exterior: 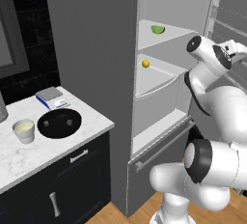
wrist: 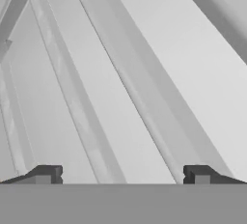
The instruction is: Grab a lemon wedge from the fridge and one ice cube from the ice bowl, and put them in the glass of lemonade.
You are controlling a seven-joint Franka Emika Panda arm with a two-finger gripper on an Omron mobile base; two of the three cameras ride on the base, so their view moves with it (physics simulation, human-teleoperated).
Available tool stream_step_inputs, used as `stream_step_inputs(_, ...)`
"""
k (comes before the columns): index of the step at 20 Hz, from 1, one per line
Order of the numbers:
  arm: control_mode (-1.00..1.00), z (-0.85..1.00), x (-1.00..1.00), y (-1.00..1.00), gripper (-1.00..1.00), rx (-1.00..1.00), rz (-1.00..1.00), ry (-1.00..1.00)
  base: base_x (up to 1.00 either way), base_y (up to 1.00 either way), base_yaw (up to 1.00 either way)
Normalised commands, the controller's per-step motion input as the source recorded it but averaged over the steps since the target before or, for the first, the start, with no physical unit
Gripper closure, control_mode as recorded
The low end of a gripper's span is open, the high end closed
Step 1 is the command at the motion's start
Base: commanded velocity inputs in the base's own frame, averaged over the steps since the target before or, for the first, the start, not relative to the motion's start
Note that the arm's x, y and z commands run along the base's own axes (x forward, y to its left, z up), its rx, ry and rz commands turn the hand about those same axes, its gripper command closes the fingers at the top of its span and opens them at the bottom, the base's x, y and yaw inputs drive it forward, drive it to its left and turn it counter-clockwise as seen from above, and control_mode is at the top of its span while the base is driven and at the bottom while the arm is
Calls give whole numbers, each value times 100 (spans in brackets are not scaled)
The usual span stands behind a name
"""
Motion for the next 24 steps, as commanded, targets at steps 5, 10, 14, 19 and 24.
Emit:
stream_step_inputs(5,-100,1,17,-44,-100,0,-1,0,0,0,0)
stream_step_inputs(10,-100,-2,14,-70,-100,0,-4,0,0,0,0)
stream_step_inputs(14,-100,0,28,-72,-100,0,-3,1,0,0,0)
stream_step_inputs(19,-100,-3,25,-78,-100,-1,-2,1,0,0,0)
stream_step_inputs(24,-100,0,1,-44,-100,0,0,0,0,0,0)
